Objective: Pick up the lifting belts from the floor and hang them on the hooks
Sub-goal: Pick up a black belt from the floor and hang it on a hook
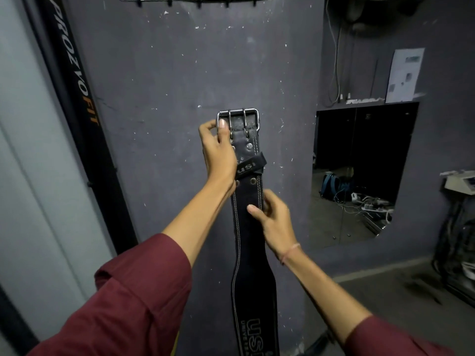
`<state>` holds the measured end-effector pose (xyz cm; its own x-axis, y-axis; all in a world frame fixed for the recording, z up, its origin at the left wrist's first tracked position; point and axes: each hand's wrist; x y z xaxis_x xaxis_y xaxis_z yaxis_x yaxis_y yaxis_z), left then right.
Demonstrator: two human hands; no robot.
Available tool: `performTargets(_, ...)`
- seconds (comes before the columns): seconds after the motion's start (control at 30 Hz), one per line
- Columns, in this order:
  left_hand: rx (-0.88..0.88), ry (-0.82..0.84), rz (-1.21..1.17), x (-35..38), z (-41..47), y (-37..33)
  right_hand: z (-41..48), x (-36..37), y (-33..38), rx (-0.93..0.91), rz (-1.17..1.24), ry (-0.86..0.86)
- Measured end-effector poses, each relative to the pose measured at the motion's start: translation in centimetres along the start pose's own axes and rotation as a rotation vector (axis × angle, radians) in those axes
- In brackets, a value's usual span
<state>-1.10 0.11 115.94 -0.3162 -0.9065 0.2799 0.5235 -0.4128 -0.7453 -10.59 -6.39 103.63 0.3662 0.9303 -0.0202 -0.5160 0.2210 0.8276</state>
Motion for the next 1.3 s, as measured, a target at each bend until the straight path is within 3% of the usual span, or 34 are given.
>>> performTargets(0.1,0.072,0.004,-0.023,-0.6,1.0,-0.2,3.5,0.7,2.8,-0.085,-0.081,-0.018)
performTargets(0.37,0.056,0.025,-0.078,-1.5,2.2,0.4,8.4,2.6,6.2,-0.189,0.101,0.006)
performTargets(0.57,0.14,0.073,-0.059,-1.0,4.2,1.8,12.8,3.0,5.2,-0.272,-0.156,-0.157)
performTargets(0.93,0.247,-0.058,0.223,3.3,14.5,6.5,25.9,0.5,1.3,-0.446,-0.302,-0.354)
performTargets(1.03,0.356,-0.073,0.31,5.6,17.7,7.1,29.7,-0.9,0.8,-0.443,-0.33,-0.453)
performTargets(1.3,0.484,-0.17,0.44,13.7,27.5,6.4,40.9,-6.2,4.5,-0.437,-0.475,-0.532)
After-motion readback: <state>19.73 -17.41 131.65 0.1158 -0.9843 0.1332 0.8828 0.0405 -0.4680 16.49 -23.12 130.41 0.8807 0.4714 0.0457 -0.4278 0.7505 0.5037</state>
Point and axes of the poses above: each hand's wrist, its own z-axis towards the middle knuckle, its own x-axis out of the palm, y = z × x, and after that the axes turned 7 degrees about y, right-handed
